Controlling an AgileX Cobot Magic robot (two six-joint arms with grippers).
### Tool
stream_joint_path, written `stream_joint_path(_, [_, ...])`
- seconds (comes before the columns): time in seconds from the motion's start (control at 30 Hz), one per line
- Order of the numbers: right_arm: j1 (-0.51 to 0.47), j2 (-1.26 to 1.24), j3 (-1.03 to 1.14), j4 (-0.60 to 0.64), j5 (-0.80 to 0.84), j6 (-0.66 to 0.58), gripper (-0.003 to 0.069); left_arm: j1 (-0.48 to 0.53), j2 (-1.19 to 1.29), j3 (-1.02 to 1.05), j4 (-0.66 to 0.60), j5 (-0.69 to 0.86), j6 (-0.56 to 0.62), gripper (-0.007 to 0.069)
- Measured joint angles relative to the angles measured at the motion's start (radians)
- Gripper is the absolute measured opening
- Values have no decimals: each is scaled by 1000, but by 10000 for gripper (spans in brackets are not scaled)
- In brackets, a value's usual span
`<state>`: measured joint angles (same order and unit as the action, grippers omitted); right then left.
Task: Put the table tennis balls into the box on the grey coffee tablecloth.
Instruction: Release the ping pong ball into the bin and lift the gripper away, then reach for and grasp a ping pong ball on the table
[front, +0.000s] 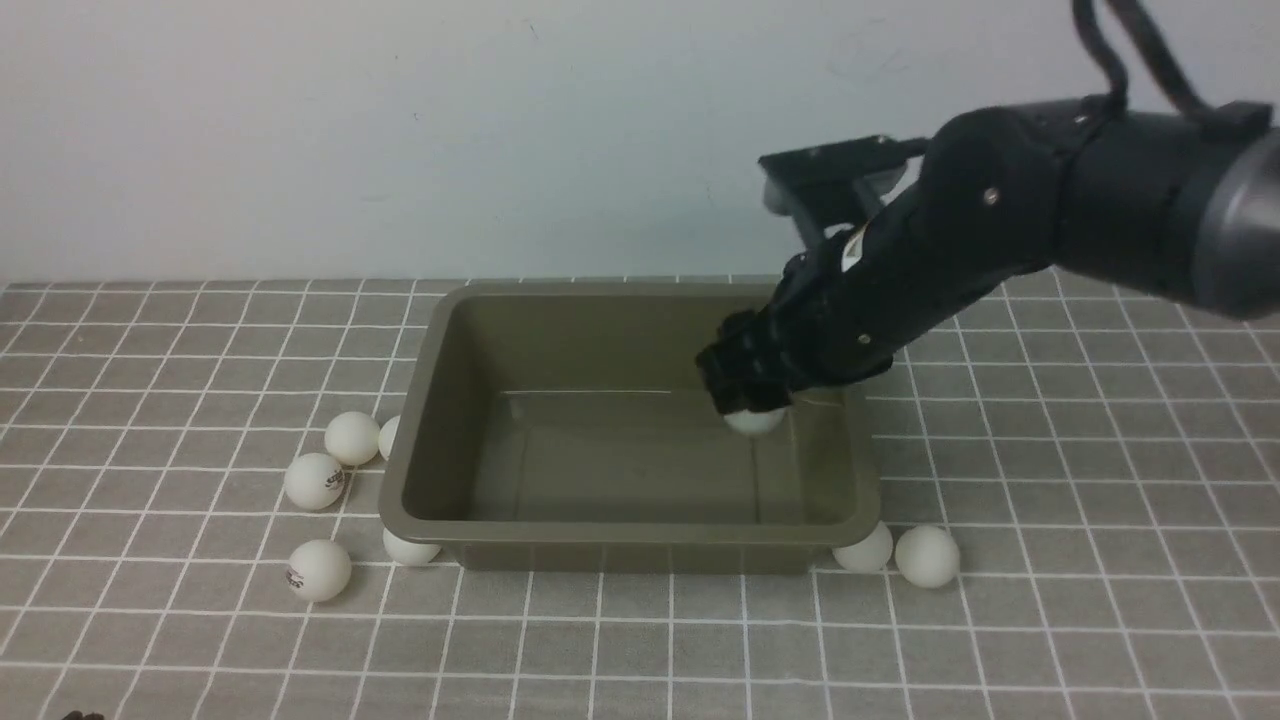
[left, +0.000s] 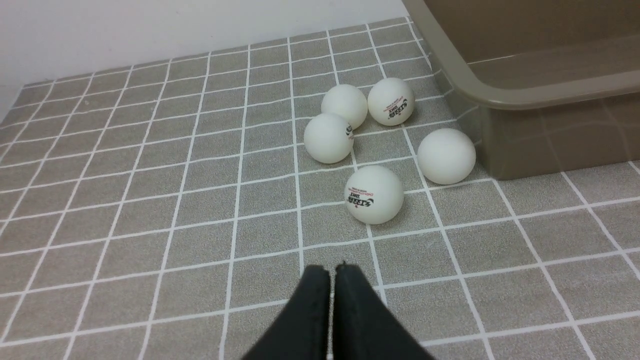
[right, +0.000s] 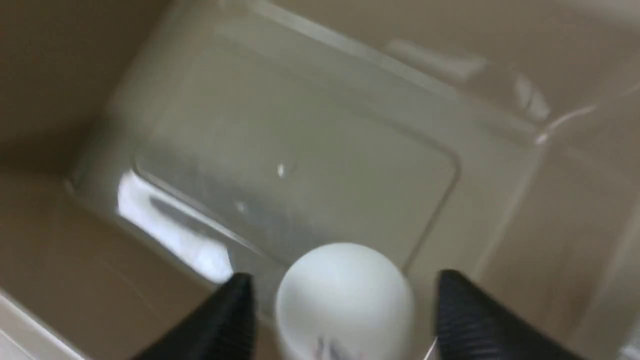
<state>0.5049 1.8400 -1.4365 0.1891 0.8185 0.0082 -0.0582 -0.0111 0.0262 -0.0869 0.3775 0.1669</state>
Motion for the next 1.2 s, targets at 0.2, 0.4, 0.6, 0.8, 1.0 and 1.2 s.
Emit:
stream_joint_path(0.2, [-16, -53, -37, -234, 181, 54, 566, 0, 0, 0, 0, 0, 0, -5])
stream_joint_path(0.4, [-169, -195, -29, -352, 341, 97, 215, 0, 0, 0, 0, 0, 0, -5])
stream_joint_path(0.6, [-366, -267, 148, -175, 358, 100, 13, 0, 0, 0, 0, 0, 0, -5])
stream_joint_path(0.8, [-348, -260, 374, 97, 97, -50, 216, 0, 0, 0, 0, 0, 0, -5])
stream_joint_path(1.0, [-320, -173, 394, 179, -62, -88, 503, 0, 0, 0, 0, 0, 0, -5])
stream_joint_path(1.2, [-297, -59, 395, 183, -72, -95, 581, 0, 0, 0, 0, 0, 0, -5])
